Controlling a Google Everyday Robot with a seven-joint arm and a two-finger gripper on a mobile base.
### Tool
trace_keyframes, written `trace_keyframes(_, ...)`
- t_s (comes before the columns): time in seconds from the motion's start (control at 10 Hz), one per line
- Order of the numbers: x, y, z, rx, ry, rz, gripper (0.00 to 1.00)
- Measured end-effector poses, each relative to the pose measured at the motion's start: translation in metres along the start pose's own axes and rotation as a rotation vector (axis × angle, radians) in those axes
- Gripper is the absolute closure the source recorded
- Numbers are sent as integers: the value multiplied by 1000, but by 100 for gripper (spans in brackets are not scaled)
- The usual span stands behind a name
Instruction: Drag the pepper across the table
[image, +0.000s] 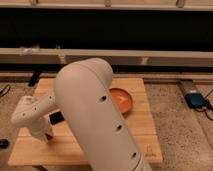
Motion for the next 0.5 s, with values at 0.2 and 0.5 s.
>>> trace_keyframes(0.2,1,-2,-8,37,6,-18,99)
trace_keyframes(0.5,9,4,-4,52,62,-73,100)
